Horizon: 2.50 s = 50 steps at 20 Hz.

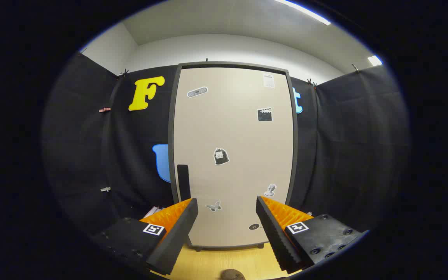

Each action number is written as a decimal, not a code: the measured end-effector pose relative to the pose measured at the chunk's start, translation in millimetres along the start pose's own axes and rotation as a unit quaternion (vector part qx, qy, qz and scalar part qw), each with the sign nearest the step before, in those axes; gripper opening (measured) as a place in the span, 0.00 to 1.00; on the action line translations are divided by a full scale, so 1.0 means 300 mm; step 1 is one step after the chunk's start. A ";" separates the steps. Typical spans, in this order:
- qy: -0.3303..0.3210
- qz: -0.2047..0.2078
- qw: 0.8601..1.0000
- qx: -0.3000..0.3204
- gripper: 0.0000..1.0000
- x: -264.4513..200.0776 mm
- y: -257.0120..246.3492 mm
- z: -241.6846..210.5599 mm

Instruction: Open the shoe cabinet door, grab the shoes and put them into the shoe cabinet, then close the shoe cabinet door.

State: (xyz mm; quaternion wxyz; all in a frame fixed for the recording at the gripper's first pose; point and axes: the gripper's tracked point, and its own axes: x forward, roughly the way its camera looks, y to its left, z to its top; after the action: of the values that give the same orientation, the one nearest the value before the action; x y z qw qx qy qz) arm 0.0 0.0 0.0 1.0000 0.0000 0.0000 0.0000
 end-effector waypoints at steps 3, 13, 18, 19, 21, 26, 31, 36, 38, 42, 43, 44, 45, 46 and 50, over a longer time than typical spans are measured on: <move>0.005 -0.007 1.000 -0.001 0.98 0.004 -0.009 -0.022; -0.006 -0.004 1.000 0.006 0.98 0.002 -0.004 0.001; -0.005 0.001 1.000 0.003 0.98 -0.003 0.013 0.002; -0.004 0.002 1.000 0.002 0.98 -0.001 0.018 0.000; -0.001 0.001 1.000 0.000 0.98 0.000 0.020 -0.009; 0.008 0.006 1.000 0.001 0.98 0.032 0.040 -0.032; 0.016 0.018 1.000 0.003 0.98 0.114 0.114 -0.066; 0.022 0.026 0.999 0.003 0.98 0.262 0.218 -0.100; 0.024 0.029 0.999 0.006 0.98 0.323 0.254 -0.116; 0.028 0.026 0.999 0.008 0.98 0.438 0.309 -0.150; 0.030 0.024 0.999 0.008 0.97 0.461 0.319 -0.160; 0.031 0.023 0.999 0.009 0.97 0.479 0.327 -0.167; 0.032 0.022 0.999 0.009 0.97 0.496 0.335 -0.173; 0.032 0.020 0.999 0.009 0.97 0.514 0.341 -0.177; 0.032 0.010 0.999 0.015 0.92 0.569 0.350 -0.194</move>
State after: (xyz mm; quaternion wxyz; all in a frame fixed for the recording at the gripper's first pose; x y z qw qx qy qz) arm 170.6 104.9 -58.2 0.9993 0.0145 0.0320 0.0100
